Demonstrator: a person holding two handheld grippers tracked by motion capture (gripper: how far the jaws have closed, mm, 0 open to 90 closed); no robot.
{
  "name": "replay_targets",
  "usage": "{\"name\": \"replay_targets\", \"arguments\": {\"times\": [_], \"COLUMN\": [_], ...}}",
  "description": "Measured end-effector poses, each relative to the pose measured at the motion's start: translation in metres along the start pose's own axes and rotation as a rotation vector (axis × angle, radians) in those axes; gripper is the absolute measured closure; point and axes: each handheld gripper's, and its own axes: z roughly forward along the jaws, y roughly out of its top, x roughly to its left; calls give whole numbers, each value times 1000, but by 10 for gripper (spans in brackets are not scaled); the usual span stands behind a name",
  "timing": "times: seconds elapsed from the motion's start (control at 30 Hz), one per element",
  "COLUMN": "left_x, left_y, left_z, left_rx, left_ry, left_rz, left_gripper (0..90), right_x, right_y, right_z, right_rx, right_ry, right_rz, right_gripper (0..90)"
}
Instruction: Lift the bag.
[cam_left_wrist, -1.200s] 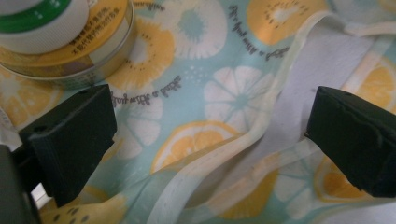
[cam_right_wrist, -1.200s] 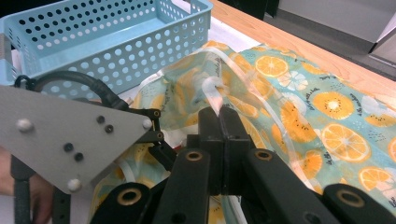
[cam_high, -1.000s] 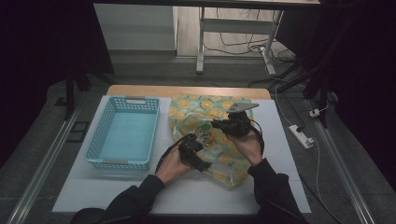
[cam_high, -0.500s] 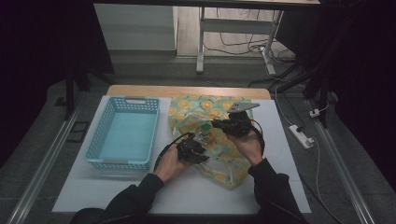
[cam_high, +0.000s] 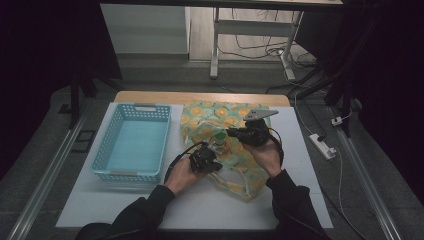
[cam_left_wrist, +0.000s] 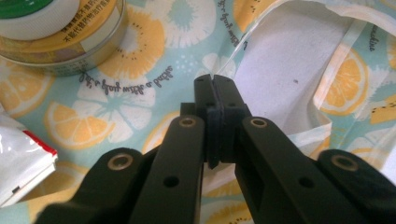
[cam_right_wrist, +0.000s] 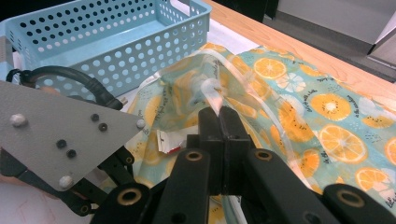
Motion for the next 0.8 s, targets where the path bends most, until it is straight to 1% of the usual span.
{"name": "replay_targets", "arguments": {"times": [0.07,0.1,0.23,0.3,0.37,0.43,0.47,0.5,0.57,0.67,0.73,0.8], "left_x": [0,0,-1,-2,-2,-3,-4,-4,-3,0,3,4], "left_y": [0,0,2,3,5,7,8,9,10,11,12,14], "left_z": [-2,-3,-10,-15,-21,-26,-29,-31,-35,-41,-45,-50], "left_rx": [3,-4,-41,-65,-72,-85,-87,-87,-98,-114,-128,-135], "left_ry": [-10,-13,-8,-17,-19,-33,-21,-18,-20,-37,-59,-64], "left_rz": [-11,-16,-12,-11,0,-18,-15,-15,-29,-51,-70,-76], "left_gripper": [897,898,898,898,899,899,899,899,900,900,900,900], "right_x": [0,0,-1,-1,-1,-1,0,0,2,4,4,5], "right_y": [0,0,0,0,1,1,2,3,4,7,8,10], "right_z": [0,0,-1,-2,-2,-3,-3,-3,-4,-5,-6,-7], "right_rx": [0,-2,-3,-5,-5,-2,-1,-2,0,-3,-4,-9], "right_ry": [-1,-1,-3,-3,-3,1,3,3,8,14,17,25], "right_rz": [1,1,2,6,9,10,9,9,3,-1,-1,5], "right_gripper": [899,899,899,899,900,900,900,900,900,900,900,900]}}
